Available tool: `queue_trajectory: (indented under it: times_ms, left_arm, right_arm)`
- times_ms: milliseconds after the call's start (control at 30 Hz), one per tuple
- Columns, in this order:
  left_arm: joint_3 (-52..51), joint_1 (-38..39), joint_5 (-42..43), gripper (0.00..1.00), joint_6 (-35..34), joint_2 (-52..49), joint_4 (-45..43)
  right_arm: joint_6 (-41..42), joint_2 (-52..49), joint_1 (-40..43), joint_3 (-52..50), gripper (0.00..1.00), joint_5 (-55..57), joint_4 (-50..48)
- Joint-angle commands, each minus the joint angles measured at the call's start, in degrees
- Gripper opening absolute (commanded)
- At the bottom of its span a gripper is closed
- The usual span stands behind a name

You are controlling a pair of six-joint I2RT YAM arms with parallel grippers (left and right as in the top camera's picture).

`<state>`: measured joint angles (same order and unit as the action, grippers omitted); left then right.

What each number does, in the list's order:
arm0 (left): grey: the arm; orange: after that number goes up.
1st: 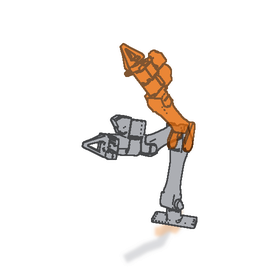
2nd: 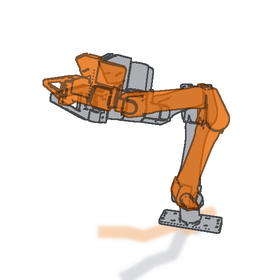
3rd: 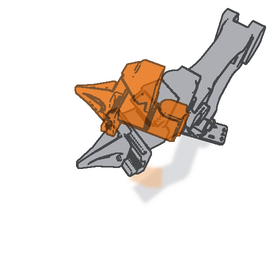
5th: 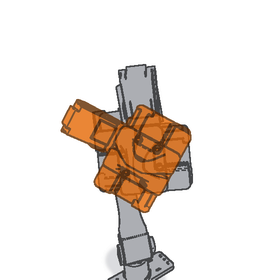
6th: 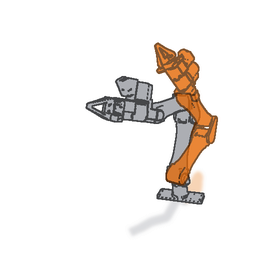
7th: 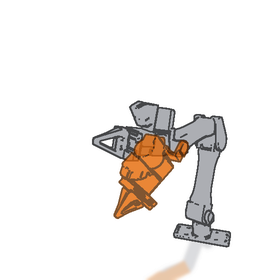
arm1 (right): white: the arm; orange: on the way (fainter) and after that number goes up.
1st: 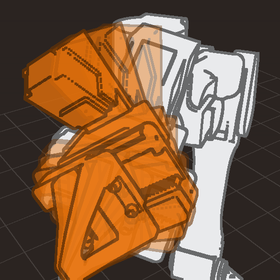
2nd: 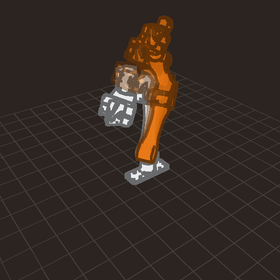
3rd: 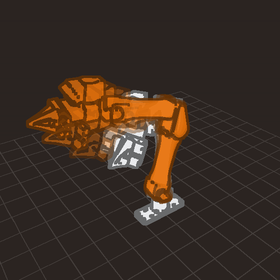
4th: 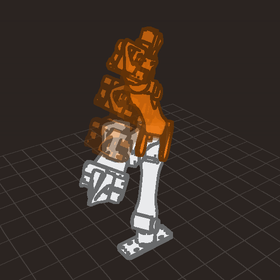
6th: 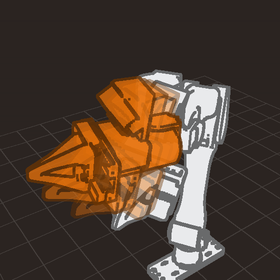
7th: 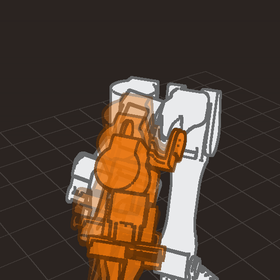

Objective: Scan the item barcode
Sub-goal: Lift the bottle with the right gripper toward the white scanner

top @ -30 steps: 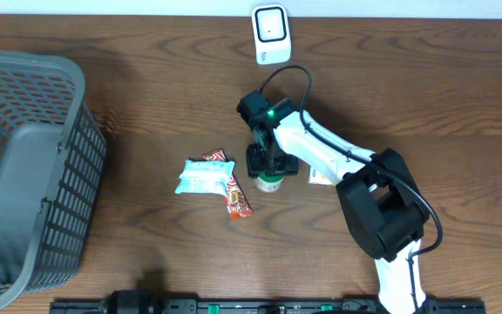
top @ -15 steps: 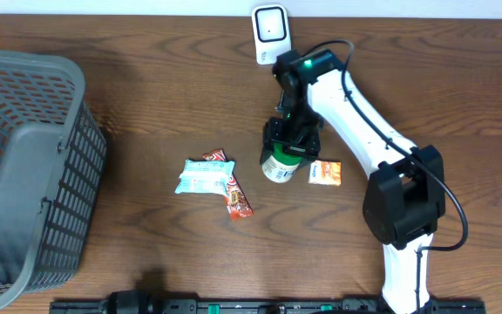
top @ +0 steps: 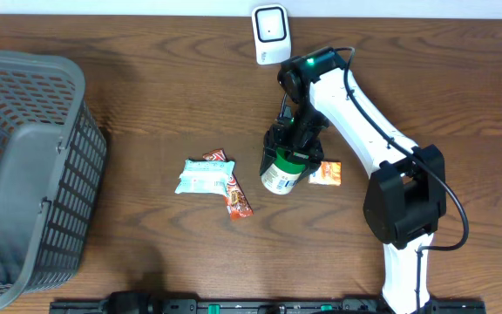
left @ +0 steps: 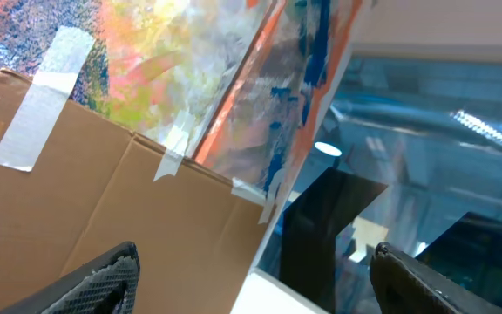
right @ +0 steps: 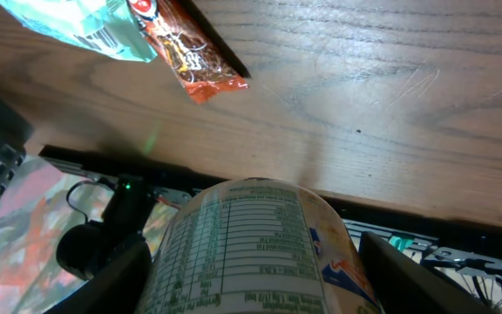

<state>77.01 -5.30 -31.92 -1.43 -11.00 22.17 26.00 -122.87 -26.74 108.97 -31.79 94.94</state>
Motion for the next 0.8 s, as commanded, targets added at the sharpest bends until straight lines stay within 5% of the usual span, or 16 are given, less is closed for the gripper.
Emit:
queue_trajectory:
  times_ms: [0,333,767]
  left_arm:
    - [-0.2,0.3,1.1,0.85,-0.4,0.6,-0.3]
    - [-0.3,0.2,11.8,0.85,-0.4,8.1,-0.7]
    - [0.9,-0.2,11.8,0.85,-0.4,10.8,0.6]
  right_arm:
    - [-1.0,0.4,0.0,1.1,0.42,-2.4,0.3]
    - [-1.3,0.4,-0.3,1.1,0.43,-2.2,-2.6]
    - [-1.3,0.4,0.2,6.9,0.37,8.4,-15.3]
